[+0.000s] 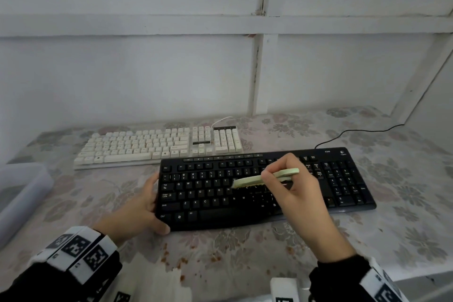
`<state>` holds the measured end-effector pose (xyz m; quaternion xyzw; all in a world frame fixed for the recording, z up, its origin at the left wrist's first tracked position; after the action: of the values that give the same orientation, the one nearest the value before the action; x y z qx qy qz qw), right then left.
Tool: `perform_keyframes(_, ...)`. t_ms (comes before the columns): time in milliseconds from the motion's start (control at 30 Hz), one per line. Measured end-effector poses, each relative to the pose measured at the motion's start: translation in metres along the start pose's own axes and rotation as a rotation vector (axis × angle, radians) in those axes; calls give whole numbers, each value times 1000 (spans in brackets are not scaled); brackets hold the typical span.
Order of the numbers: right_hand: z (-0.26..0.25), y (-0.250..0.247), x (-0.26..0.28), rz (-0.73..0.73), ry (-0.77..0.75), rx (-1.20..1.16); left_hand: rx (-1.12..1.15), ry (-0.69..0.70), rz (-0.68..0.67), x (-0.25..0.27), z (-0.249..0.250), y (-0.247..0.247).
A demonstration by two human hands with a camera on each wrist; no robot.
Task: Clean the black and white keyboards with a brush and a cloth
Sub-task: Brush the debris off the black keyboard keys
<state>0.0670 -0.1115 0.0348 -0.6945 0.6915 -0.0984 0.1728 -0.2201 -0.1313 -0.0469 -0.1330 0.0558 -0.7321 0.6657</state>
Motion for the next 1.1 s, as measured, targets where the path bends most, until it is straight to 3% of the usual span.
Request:
perform_keyframes(200,8,-34,-7,202,26,89,-1,-9,-2,0,-2,-2)
perform_keyframes(400,4,-5,0,-22,-7,-13,14,-5,12,-1,-4,-2)
perform_keyframes(600,23,-45,-14,191,19,50,19,3,10,-1,-4,-3)
perform_keyframes(700,28,-68,-17,175,31,-139,23,3,2,-1,-5,-3)
perform_keyframes(833,45,-90,-23,171,28,-70,21,9,10,-3,-10,-6)
perform_keyframes(967,49,-116,-24,281,12,7,29,11,12,-4,-12,-7)
perform_keyframes(1100,49,-123,-29,230,-13,-181,32,10,12,-4,-11,-6)
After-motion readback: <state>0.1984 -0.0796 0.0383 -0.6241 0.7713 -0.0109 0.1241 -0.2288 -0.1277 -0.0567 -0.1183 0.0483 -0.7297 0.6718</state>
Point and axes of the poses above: each hand's wrist, its own x-axis away from the middle knuckle, its own y-axis out of the palm, z = x × y, the point moved 5 cm from there along -x, towards the middle knuckle, and after that the axes turned 15 degrees about y, right-handed, at the moved point
